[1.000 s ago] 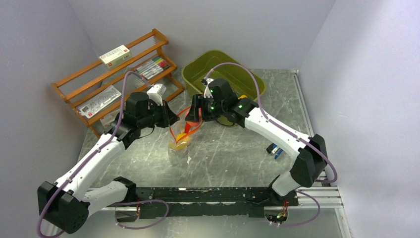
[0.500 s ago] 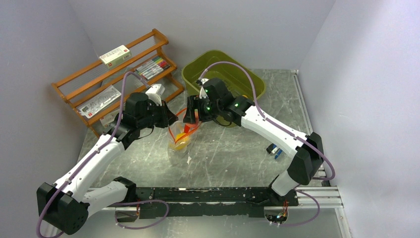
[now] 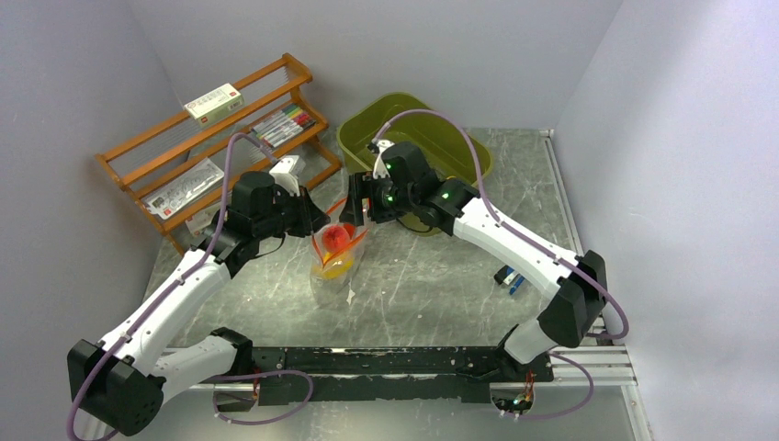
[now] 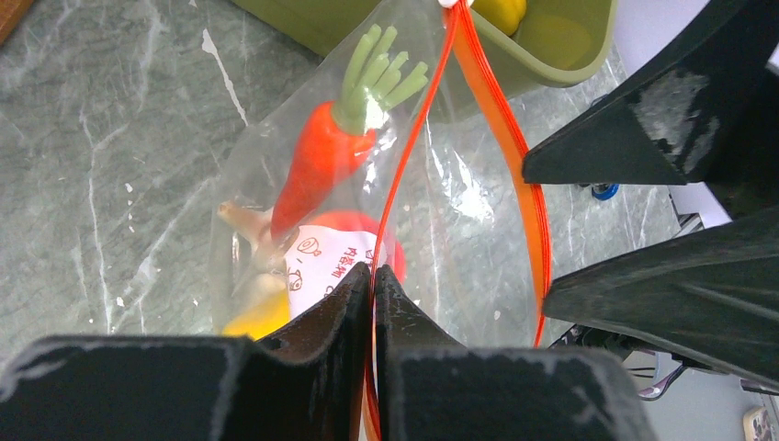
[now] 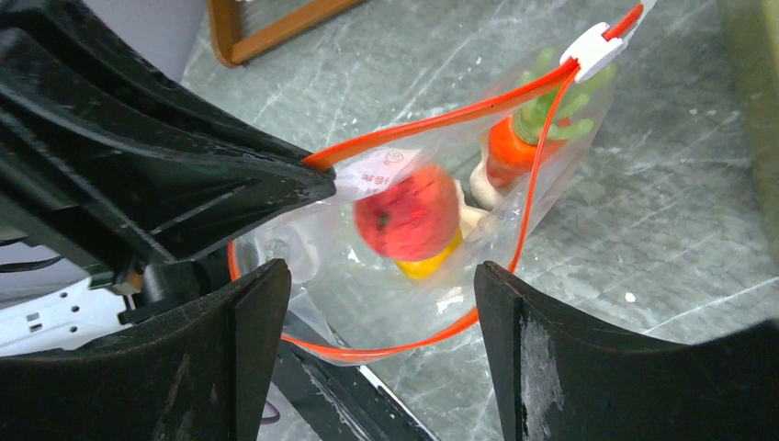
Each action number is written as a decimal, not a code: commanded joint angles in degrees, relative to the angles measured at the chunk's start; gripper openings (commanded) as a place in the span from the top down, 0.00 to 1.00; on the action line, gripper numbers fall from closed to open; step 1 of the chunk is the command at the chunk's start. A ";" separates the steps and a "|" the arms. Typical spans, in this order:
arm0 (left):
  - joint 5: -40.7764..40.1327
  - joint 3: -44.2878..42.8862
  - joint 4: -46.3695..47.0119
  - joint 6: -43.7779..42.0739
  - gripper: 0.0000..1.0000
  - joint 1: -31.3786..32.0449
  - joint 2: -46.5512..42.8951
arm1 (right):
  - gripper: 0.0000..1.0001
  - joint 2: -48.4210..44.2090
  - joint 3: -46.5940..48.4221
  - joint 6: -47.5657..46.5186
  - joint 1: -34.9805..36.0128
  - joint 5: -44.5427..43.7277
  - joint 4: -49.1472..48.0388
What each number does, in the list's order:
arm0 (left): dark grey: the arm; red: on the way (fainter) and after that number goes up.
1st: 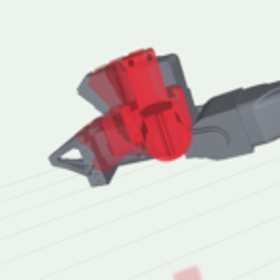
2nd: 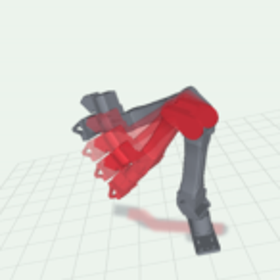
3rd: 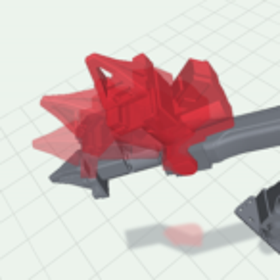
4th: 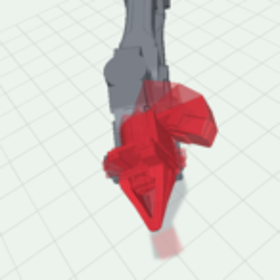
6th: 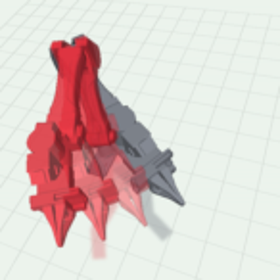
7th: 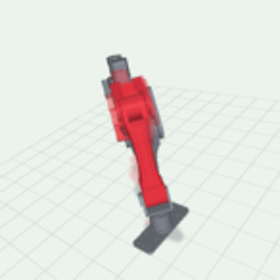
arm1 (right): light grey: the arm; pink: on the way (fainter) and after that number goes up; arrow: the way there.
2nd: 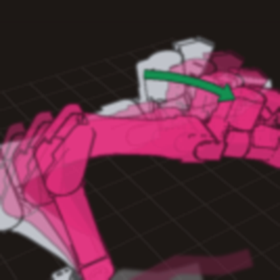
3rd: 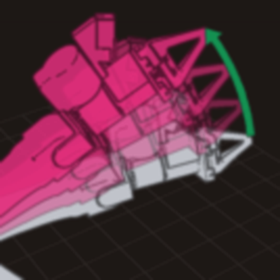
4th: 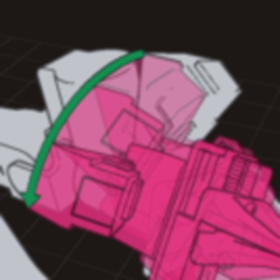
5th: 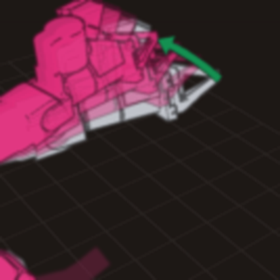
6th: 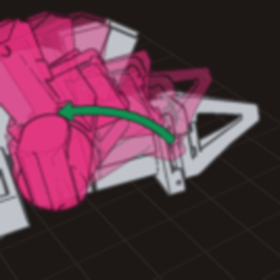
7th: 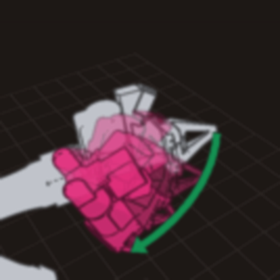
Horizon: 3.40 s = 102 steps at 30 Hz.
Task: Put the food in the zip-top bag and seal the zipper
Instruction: Place the fake fruit in the zipper food storage bag, then pick up the fake vegetable at the center of the board.
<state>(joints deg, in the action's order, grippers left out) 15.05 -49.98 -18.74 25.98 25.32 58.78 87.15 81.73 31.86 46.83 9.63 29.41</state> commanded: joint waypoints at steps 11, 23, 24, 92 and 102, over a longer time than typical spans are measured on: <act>0.31 -2.48 -1.21 -1.28 0.93 -0.27 -2.45 | 0.29 -6.09 3.38 -9.85 -1.32 -8.78 -3.01; 4.45 1.20 1.92 -1.45 0.93 -0.32 -4.11 | 0.30 1.37 7.59 -23.08 -10.84 -24.81 2.66; 4.54 1.52 2.05 -1.45 0.93 -0.28 -4.16 | 0.30 2.02 7.64 -23.92 -11.90 -25.03 2.53; 3.64 8.14 0.47 1.19 0.93 -0.27 -8.72 | 0.32 37.43 27.84 -26.15 -27.23 -26.67 23.63; 3.25 8.46 0.82 1.45 0.93 -0.27 -9.41 | 0.45 35.71 30.49 -24.99 -27.23 -23.42 22.44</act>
<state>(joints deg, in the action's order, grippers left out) 19.44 -40.47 -17.87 27.66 25.32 50.43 125.95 109.91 6.00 19.92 -15.40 51.53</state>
